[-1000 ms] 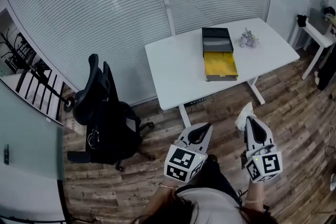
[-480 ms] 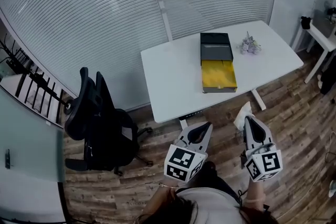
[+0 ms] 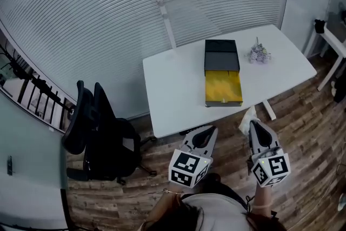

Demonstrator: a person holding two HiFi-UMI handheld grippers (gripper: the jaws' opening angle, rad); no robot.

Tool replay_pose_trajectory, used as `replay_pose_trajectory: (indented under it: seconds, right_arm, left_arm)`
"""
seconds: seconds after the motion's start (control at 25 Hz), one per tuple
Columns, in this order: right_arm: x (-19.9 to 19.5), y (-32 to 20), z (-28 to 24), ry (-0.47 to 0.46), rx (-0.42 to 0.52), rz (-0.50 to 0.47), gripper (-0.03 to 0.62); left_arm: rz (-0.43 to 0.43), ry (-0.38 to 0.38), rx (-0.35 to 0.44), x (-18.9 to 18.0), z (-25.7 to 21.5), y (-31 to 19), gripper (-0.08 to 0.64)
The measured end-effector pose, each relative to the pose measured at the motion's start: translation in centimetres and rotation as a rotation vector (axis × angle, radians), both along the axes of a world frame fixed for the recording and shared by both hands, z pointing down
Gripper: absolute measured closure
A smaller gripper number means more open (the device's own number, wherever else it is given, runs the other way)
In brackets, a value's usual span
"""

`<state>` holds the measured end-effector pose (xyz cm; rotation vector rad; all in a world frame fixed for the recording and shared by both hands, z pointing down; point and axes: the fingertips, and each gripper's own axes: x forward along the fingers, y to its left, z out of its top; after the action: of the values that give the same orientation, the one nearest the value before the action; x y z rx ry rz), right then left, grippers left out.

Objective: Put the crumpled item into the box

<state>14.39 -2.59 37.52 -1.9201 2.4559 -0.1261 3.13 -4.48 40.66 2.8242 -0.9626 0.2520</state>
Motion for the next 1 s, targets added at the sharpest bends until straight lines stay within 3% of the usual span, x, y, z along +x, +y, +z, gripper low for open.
replay_pose_trajectory:
  seconds: [0.72, 1.0]
  right_arm:
    - [2.7, -5.3, 1.6, 0.003, -0.045, -0.078, 0.56]
    - [3.1, -6.6, 1.3, 0.003, -0.035, -0.083, 0.56]
  left_arm:
    - [-0.078, -0.015, -0.02, 2.1, 0.7, -4.1, 0.543]
    - [-0.07, -0.027, -0.022, 2.8, 0.9, -4.9, 0.543]
